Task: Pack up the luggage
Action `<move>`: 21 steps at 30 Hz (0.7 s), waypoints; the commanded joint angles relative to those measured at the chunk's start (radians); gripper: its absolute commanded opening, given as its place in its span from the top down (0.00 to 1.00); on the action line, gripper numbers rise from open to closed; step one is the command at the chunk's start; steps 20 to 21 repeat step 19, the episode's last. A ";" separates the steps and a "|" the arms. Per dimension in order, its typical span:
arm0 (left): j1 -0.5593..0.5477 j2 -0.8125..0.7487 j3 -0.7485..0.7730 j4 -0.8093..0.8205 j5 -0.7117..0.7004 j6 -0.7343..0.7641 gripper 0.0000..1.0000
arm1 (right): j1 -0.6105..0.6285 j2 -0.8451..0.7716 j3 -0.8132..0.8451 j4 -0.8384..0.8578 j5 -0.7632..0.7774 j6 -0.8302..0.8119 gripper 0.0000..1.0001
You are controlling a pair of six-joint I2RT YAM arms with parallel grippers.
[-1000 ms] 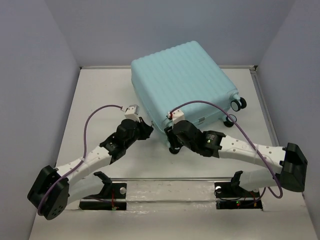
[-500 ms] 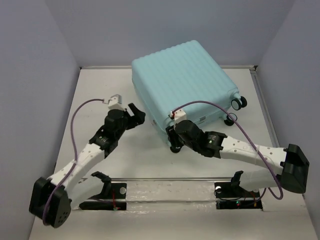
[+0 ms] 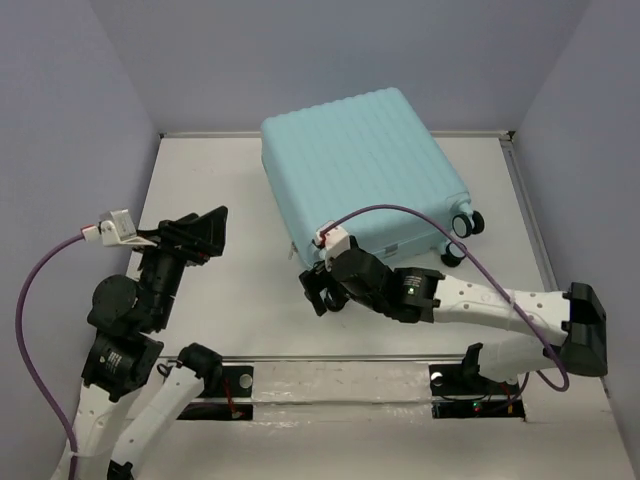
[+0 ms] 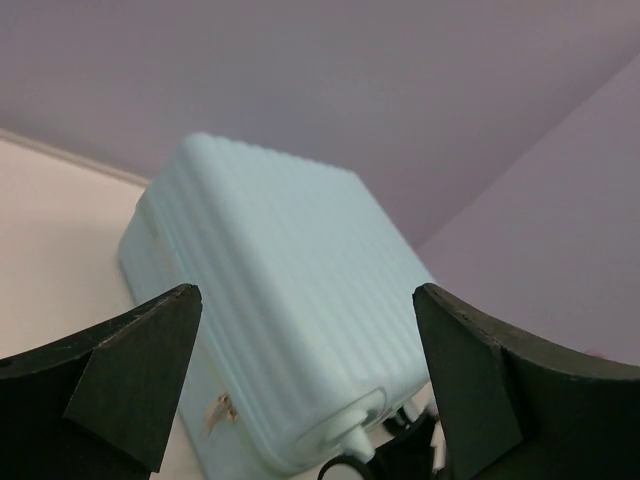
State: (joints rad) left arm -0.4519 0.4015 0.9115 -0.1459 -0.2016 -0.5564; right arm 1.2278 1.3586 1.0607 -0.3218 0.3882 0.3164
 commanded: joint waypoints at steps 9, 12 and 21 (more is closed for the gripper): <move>-0.002 -0.133 0.020 -0.164 0.030 0.110 0.01 | 0.018 -0.605 0.027 0.003 0.141 -0.108 0.00; -0.002 -0.158 -0.005 -0.152 0.010 0.121 0.01 | 0.018 -0.708 -0.057 0.075 0.250 -0.106 0.00; -0.002 -0.155 -0.068 -0.089 0.021 0.115 0.01 | 0.018 -0.780 -0.199 0.194 0.350 -0.134 0.00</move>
